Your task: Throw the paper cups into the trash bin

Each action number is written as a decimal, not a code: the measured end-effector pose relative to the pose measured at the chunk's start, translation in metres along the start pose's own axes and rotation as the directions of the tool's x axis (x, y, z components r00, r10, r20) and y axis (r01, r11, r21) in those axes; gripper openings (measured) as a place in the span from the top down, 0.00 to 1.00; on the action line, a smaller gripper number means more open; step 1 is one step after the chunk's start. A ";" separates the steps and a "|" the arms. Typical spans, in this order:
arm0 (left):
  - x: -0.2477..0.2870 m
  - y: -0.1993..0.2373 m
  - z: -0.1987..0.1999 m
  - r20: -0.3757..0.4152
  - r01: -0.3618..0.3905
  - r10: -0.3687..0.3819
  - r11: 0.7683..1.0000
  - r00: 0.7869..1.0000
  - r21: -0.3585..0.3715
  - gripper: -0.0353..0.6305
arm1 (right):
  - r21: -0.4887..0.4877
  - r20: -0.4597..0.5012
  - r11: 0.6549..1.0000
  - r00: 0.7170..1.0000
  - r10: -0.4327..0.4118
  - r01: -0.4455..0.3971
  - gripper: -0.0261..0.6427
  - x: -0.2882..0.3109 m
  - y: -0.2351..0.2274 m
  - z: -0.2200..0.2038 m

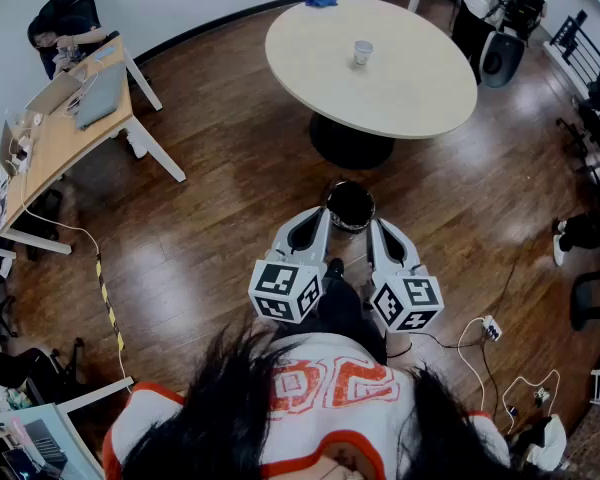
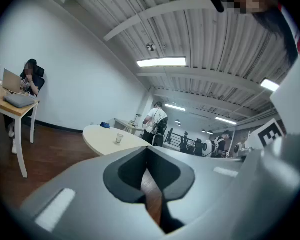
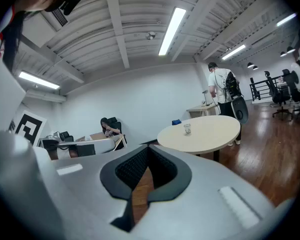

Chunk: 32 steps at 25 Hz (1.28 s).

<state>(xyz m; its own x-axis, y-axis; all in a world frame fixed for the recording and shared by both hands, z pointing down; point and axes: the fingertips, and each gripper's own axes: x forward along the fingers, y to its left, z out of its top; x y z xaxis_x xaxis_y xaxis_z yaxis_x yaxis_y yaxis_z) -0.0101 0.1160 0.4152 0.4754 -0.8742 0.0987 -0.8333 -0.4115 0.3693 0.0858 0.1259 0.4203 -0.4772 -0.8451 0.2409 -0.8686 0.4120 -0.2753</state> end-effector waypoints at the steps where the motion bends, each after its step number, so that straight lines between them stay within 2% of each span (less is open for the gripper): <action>1: 0.004 0.002 0.000 -0.004 0.000 0.000 1.000 1.000 0.002 0.95 | 0.001 0.002 1.000 1.000 0.003 -0.003 0.96 0.005 -0.001 0.002; 19: 0.120 0.028 0.024 -0.017 -0.002 0.002 1.000 1.000 0.030 0.95 | 0.013 -0.021 0.997 0.996 0.082 -0.081 0.96 0.116 -0.061 0.045; 27: 0.171 0.037 0.041 0.015 -0.048 0.047 0.999 0.999 0.027 0.95 | 0.009 -0.009 0.988 0.988 0.154 -0.154 0.96 0.154 -0.090 0.067; 32: 0.188 0.036 0.044 0.012 -0.068 0.067 0.995 0.998 0.078 0.95 | 0.007 -0.021 0.988 0.988 0.153 -0.153 0.96 0.162 -0.106 0.068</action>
<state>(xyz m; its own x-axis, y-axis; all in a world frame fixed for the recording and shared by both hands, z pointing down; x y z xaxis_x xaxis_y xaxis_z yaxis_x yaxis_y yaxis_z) 0.0371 -0.0740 0.4065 0.4150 -0.9028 0.1126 -0.8831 -0.3699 0.2886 0.1103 -0.0776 0.4252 -0.6070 -0.7649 0.2155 -0.7847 0.5339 -0.3150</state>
